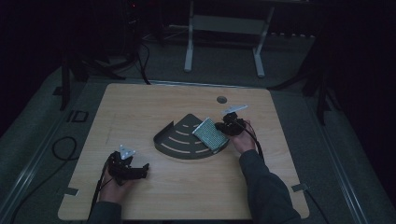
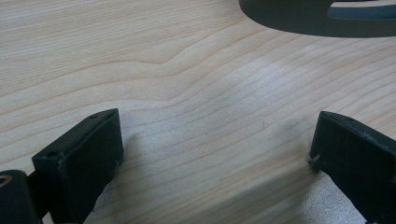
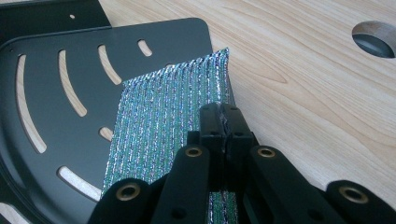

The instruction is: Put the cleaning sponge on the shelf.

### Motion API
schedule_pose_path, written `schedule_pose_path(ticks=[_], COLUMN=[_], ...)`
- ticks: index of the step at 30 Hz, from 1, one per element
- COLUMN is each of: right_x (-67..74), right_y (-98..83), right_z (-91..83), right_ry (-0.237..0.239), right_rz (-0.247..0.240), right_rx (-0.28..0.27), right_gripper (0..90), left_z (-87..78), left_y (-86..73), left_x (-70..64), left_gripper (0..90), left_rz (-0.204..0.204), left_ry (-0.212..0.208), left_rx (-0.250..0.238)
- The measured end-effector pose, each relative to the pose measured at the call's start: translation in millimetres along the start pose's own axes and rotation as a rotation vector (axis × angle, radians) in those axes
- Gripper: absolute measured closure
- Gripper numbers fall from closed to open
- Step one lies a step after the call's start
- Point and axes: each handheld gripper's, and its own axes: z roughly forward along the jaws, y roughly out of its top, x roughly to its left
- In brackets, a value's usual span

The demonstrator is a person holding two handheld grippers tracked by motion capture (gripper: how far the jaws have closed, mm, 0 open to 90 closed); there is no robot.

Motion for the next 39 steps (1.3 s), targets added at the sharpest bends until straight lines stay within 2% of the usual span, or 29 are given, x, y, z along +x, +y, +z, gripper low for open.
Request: schedule_pose_path(ticks=[11,17,23,31,39], right_x=[0.7,3.2,7.0,6.3,4.4], right_y=[0.3,0.7,-0.6,-2.1,-10.7], right_z=[-1.4,-2.4,-0.8,-7.0,-23.4], right_ry=[-0.026,-0.045,-0.055,-0.054,-0.044], right_rz=[-0.021,-0.033,-0.05,-0.031,0.013], right_rx=[-0.006,-0.005,-0.001,-0.019,-0.058], right_gripper=[85.9,81.4,81.9,82.8,78.1], left_z=[0.1,0.2,0.2,0.3,0.3], left_y=[0.1,0.2,0.3,0.4,0.3], left_x=[-0.1,-0.2,-0.2,-0.3,-0.4], left_gripper=[2.8,2.8,2.8,2.8,2.8], left_rz=[0.0,-0.001,0.0,-0.001,-0.001], left_ry=[0.0,0.001,0.001,0.001,0.001], left_rx=[0.001,0.0,0.001,0.001,0.0])
